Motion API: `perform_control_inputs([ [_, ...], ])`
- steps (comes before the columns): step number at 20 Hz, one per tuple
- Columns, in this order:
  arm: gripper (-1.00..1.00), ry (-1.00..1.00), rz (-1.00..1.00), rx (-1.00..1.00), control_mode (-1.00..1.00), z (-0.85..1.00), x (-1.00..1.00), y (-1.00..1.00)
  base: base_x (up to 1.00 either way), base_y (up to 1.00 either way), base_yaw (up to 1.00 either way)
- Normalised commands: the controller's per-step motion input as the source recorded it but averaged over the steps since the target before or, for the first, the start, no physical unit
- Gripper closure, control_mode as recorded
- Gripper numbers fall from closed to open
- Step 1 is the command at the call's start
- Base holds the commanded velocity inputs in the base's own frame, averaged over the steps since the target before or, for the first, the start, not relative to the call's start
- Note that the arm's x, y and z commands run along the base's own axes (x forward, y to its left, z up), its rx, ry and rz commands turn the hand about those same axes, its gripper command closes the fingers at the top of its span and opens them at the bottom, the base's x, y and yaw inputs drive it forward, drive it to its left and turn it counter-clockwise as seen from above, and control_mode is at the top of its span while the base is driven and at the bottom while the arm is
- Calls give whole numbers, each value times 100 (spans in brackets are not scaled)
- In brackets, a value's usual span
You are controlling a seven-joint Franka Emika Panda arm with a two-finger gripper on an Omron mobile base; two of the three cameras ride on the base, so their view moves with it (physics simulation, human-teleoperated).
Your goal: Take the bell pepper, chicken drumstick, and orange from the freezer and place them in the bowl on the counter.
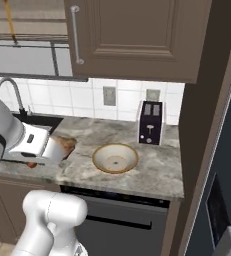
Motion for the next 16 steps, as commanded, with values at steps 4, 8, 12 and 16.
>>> perform_control_inputs([
  [4, 100, 0, 0, 0, 100, 0, 0, 0, 14, -52, 0],
  [8, 100, 0, 0, 0, 100, 0, 0, 0, 18, -38, 0],
  [12, 100, 0, 0, 0, 100, 0, 0, 0, 32, -10, 0],
  [16, 100, 0, 0, 0, 100, 0, 0, 0, 34, -5, 0],
])
